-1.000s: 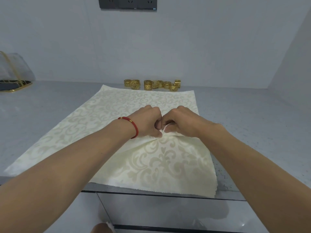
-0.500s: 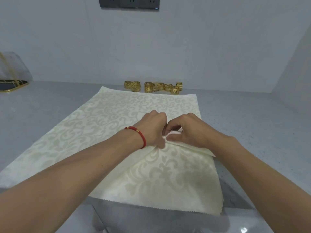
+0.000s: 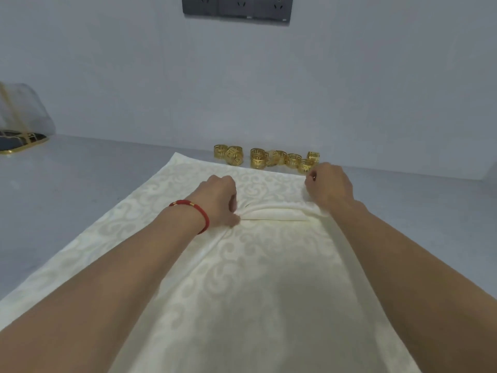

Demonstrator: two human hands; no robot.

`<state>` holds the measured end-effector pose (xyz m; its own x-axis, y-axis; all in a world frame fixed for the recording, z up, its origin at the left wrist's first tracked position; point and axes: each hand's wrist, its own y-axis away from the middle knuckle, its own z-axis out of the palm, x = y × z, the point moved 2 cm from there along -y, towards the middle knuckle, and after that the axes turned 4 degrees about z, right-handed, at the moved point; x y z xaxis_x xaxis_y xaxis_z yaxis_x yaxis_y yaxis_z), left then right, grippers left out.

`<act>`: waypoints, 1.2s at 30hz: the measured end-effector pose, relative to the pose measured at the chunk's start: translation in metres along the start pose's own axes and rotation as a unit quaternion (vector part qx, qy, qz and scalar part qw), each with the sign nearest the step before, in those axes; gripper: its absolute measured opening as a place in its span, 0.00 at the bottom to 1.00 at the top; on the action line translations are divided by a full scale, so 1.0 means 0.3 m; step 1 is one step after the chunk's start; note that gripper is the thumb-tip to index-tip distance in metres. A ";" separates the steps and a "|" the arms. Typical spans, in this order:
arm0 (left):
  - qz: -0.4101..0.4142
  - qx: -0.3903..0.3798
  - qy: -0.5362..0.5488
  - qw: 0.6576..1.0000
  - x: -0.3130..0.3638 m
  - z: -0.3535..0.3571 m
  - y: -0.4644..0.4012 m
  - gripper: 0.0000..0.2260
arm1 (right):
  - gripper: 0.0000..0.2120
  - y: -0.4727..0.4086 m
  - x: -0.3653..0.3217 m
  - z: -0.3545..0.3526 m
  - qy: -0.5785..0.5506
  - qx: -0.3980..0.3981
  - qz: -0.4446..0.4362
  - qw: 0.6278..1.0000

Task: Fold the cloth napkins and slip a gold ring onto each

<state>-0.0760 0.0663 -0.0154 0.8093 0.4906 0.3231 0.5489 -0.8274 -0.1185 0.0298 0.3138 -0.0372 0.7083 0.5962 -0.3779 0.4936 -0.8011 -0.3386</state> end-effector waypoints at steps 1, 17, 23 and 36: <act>0.011 0.002 -0.018 1.000 0.003 0.002 -0.001 0.10 | 0.11 -0.045 -0.004 0.013 0.027 0.003 0.001 1.000; -0.028 0.087 0.007 0.996 -0.018 0.058 -0.004 0.11 | 0.06 -0.123 -0.002 -0.079 -0.133 0.032 0.005 0.991; -0.022 0.126 0.026 0.991 0.003 0.027 0.030 0.10 | 0.04 0.251 0.152 -0.316 -0.389 0.027 0.111 0.914; 0.071 0.212 0.035 0.974 0.037 0.023 0.069 0.09 | 0.17 0.436 0.239 -0.258 -0.617 -0.025 0.178 0.766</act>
<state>-0.0541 0.0566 -0.0208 0.8749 0.3476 0.3371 0.4820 -0.6914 -0.5381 0.1843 0.2476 -0.0420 -0.1987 -0.0889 -0.9760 0.4201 -0.9075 -0.0029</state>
